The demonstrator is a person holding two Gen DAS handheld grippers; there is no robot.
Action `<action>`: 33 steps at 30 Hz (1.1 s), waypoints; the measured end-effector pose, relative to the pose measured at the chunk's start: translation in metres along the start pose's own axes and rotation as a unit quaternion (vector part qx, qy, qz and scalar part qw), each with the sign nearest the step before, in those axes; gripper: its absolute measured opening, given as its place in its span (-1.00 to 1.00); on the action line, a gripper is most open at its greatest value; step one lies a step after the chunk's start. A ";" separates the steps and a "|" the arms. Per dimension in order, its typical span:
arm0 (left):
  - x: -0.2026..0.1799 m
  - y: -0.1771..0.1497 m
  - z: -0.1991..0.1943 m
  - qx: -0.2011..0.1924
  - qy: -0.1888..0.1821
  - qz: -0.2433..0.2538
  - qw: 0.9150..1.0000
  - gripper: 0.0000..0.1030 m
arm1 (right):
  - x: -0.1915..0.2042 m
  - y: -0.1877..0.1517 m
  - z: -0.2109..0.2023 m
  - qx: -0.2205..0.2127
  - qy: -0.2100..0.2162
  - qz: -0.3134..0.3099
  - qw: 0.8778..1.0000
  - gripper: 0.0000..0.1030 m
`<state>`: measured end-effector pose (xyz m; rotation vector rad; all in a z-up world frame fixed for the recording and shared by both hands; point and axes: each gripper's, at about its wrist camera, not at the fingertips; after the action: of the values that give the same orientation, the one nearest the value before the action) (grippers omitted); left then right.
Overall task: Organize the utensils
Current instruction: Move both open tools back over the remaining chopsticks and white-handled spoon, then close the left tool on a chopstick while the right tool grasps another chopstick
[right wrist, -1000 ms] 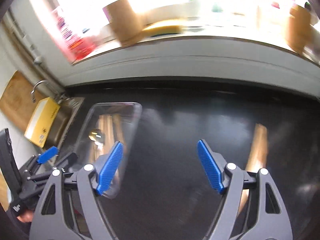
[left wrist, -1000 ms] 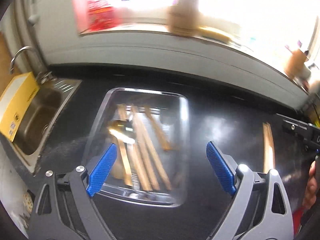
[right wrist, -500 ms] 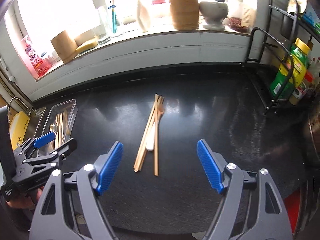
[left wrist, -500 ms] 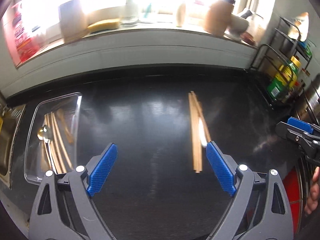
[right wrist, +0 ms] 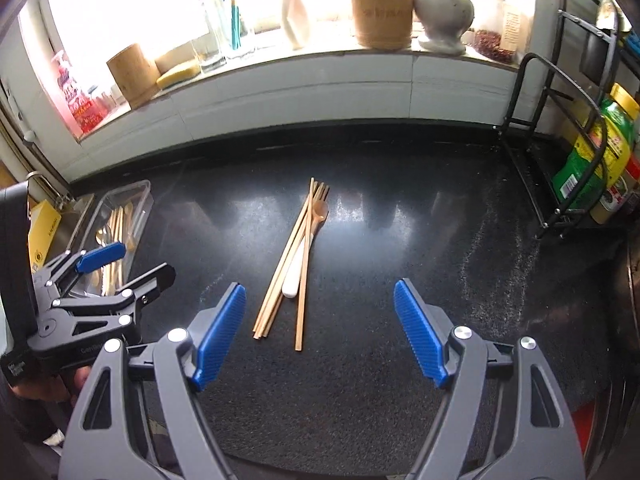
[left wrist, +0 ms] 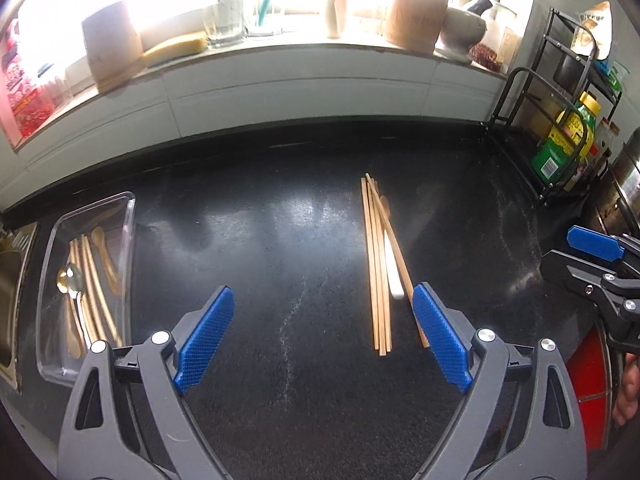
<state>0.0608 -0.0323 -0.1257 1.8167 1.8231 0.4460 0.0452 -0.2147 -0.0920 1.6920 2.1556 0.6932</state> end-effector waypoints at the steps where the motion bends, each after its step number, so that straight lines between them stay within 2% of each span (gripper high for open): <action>1: 0.000 0.001 0.008 0.003 -0.003 0.004 1.000 0.71 | 0.000 0.001 0.005 0.002 0.001 -0.002 1.000 0.45; 10: -0.004 0.012 0.073 0.027 -0.026 0.055 0.998 0.71 | -0.008 0.009 0.072 0.041 0.012 -0.015 0.999 0.45; 19: -0.005 0.025 0.149 0.081 -0.056 0.072 0.993 0.71 | -0.029 0.024 0.133 0.086 0.010 -0.021 0.996 0.45; 27: -0.005 0.035 0.183 0.115 -0.068 0.050 0.990 0.72 | -0.042 0.038 0.161 0.109 0.023 -0.017 0.994 0.45; 31: -0.014 0.034 0.188 0.100 -0.051 0.093 0.989 0.73 | -0.037 0.042 0.168 0.110 0.043 -0.025 0.993 0.45; 33: -0.019 0.031 0.190 0.094 -0.044 0.113 0.988 0.81 | -0.033 0.045 0.171 0.111 0.048 -0.036 0.992 0.45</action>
<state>0.1945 -0.0741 -0.2595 2.1486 1.6534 0.2766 0.1795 -0.2074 -0.2116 1.7088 2.4271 0.5420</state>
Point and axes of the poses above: each gripper's, at about its wrist camera, not at the fingertips, and z roughly the way its jaws point, x to its left, y to its top, and after that the axes turned 8 degrees about -z, right-handed
